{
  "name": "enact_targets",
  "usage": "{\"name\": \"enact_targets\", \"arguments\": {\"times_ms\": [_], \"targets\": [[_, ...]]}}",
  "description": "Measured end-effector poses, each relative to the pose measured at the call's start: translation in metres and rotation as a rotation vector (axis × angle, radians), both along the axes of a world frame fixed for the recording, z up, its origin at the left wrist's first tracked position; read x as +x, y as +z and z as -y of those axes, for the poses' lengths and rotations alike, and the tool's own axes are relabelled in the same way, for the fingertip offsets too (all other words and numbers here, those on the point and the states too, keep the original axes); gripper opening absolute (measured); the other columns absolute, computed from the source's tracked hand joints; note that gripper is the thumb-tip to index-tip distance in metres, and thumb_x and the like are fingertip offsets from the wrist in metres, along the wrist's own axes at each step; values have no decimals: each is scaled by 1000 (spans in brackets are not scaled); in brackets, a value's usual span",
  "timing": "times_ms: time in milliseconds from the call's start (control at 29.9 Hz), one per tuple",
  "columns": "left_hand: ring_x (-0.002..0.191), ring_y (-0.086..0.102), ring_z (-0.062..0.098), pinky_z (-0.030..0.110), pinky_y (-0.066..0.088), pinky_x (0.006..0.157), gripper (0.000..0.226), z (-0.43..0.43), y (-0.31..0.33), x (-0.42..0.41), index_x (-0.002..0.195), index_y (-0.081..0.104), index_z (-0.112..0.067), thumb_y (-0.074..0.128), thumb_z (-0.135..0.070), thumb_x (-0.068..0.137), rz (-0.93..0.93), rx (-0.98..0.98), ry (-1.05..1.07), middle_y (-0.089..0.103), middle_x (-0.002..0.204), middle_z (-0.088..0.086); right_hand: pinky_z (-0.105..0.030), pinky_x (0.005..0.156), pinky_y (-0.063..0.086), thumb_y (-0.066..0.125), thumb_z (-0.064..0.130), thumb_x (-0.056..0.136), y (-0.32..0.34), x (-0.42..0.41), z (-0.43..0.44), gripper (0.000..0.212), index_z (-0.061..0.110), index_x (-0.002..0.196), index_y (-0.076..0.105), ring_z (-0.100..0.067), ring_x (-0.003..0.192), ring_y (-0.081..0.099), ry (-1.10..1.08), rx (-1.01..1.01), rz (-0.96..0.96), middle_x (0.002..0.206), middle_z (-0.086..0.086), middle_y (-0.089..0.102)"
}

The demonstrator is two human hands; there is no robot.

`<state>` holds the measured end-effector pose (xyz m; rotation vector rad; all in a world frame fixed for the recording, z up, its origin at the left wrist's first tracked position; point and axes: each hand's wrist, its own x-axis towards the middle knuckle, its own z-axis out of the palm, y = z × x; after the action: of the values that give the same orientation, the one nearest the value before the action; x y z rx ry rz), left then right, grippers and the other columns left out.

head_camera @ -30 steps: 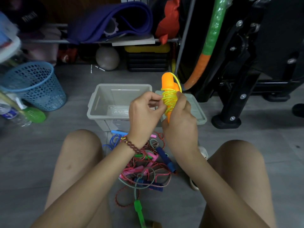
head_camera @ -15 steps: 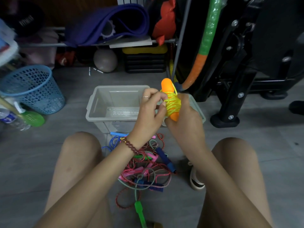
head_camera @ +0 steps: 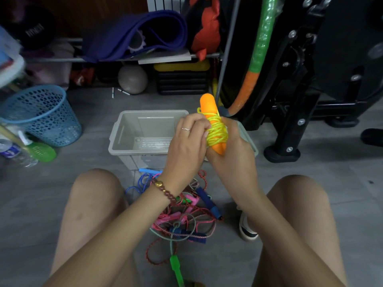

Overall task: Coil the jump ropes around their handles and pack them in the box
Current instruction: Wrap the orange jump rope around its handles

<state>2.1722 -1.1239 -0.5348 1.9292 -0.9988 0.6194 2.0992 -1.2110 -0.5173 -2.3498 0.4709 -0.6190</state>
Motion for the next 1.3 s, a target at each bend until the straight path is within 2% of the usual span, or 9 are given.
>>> {"name": "enact_targets", "arguments": {"times_ms": [167,367,534,735,902,1002,1102,1202,1302], "targets": [[96,52,20,28,39,86,14,-3,0,0,94,59,-1,46,-5,90,18,27,-9,59,102,11,-23,49,26,67,23,83,1,-2,0,55,17,131,41,-22,73,60,-2,-32,2,85,-5,64],[90,54,17,38,44,80,13,-3,-2,-1,89,55,-5,48,-7,78,-160,-16,-34,59,96,3,-30,57,32,64,30,86,-4,-1,-2,55,13,133,40,-29,76,62,-26,-112,-18,90,-11,65],[83,54,10,32,45,75,11,-5,-2,-2,89,56,-7,55,-3,79,-252,-48,-29,61,90,0,-31,58,34,64,28,85,-4,-2,-1,51,15,130,41,-29,77,61,-11,-81,-46,87,-10,65],[79,52,9,31,45,71,12,-8,1,3,89,57,-6,52,-7,77,-188,-7,-37,61,85,3,-29,58,31,65,20,82,-3,-3,1,53,16,129,42,-26,73,60,13,-75,-61,83,-7,63],[82,53,9,29,47,76,42,-12,7,6,110,44,-22,54,5,80,-257,18,-168,57,90,-1,-30,57,34,65,17,80,0,-5,6,53,15,129,44,-27,74,61,46,-74,-74,81,-7,65],[85,53,17,37,46,77,32,-17,9,9,102,58,-13,49,9,81,-179,74,-273,56,94,2,-28,53,26,67,16,77,5,-6,9,53,17,126,47,-26,72,59,82,-23,-130,71,2,57],[90,54,16,29,45,80,25,-23,8,12,100,66,-7,51,7,86,-187,129,-360,57,97,5,-17,51,34,69,16,75,8,-9,15,56,19,127,48,-18,66,49,127,22,-184,65,12,47],[92,57,15,29,47,82,15,-29,4,16,100,68,-7,58,-6,88,-184,178,-407,58,98,4,-21,52,33,71,18,74,11,-14,21,59,20,129,50,-19,74,54,174,21,-213,77,5,55],[87,57,18,35,46,78,6,-34,-1,19,90,66,-13,62,-14,87,44,259,-318,62,94,2,-27,61,34,72,18,76,9,-17,20,60,19,132,51,-24,88,60,211,30,-242,90,-4,64]]}}
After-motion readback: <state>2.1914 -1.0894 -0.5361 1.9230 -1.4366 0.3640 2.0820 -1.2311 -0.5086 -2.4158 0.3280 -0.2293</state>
